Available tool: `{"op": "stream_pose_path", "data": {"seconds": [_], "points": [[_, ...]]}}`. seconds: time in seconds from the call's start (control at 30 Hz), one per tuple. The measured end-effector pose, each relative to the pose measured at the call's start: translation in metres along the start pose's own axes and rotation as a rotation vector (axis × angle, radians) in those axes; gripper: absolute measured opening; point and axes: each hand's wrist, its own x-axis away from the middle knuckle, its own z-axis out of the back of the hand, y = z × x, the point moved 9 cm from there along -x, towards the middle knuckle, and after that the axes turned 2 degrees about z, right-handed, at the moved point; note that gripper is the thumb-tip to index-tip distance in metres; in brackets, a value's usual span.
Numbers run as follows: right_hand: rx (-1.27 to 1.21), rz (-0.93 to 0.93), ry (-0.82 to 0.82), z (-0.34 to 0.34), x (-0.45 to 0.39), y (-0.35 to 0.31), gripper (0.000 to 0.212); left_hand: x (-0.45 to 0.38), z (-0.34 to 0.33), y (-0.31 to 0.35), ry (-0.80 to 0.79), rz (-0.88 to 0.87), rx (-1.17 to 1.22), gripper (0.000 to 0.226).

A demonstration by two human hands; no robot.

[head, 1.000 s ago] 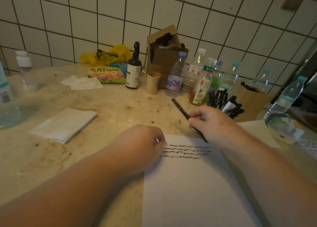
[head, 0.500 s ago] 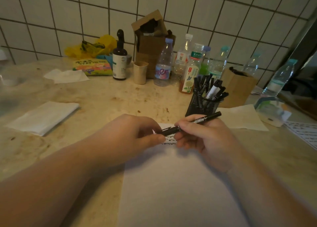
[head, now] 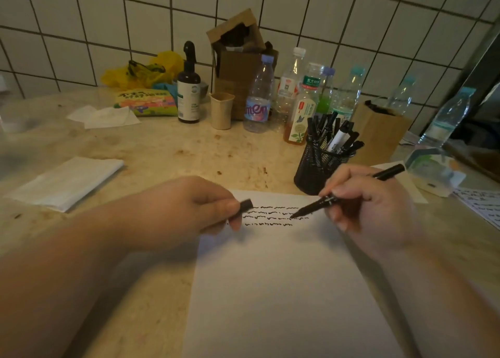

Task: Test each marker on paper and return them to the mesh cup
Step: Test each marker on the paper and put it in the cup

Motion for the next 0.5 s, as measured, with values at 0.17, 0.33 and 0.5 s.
{"op": "stream_pose_path", "data": {"seconds": [0.17, 0.33, 0.5], "points": [[0.361, -0.189, 0.226, 0.021, -0.001, 0.027, 0.026, -0.007, 0.023, -0.011, 0.332, 0.076, -0.248, 0.016], [0.505, -0.284, 0.295, 0.034, 0.000, 0.036, 0.021, -0.006, 0.024, -0.021, 0.376, 0.137, -0.310, 0.014], [0.377, -0.383, 0.314, 0.030, 0.003, 0.044, 0.020, -0.007, 0.018, -0.023, 0.341, 0.140, -0.341, 0.013]]}}
